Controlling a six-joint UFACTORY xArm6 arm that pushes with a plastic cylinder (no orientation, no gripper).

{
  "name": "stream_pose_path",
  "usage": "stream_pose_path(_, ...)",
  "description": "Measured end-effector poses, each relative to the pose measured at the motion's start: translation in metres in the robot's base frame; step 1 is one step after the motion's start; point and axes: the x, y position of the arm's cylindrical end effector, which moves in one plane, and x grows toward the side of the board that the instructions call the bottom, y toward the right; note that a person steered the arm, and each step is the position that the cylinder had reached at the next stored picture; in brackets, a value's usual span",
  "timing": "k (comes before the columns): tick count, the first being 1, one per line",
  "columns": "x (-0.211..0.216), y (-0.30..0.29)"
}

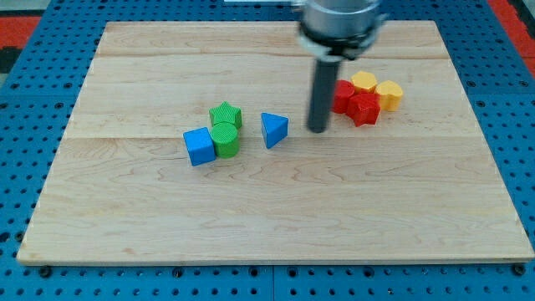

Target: Place the blue triangle top to the green star

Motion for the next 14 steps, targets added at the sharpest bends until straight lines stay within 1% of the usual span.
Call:
stream_pose_path(1, 0.012, -0.053)
stream_pose_path(2, 0.005, -0.085)
stream_pose_path(3, -0.020, -0.052)
stream_pose_path(4, -0.032, -0.053)
stream_pose_path(7, -0.032, -0.053)
stream_pose_path(8, -0.042, -0.056)
stream_pose_path(9, -0.061, -0.059)
stream_pose_path(10, -0.056, -0.098)
stream_pose_path(11, -0.046, -0.113)
stream_pose_path(13, -0.051, -0.113)
stream_pose_path(14, -0.049, -0.103)
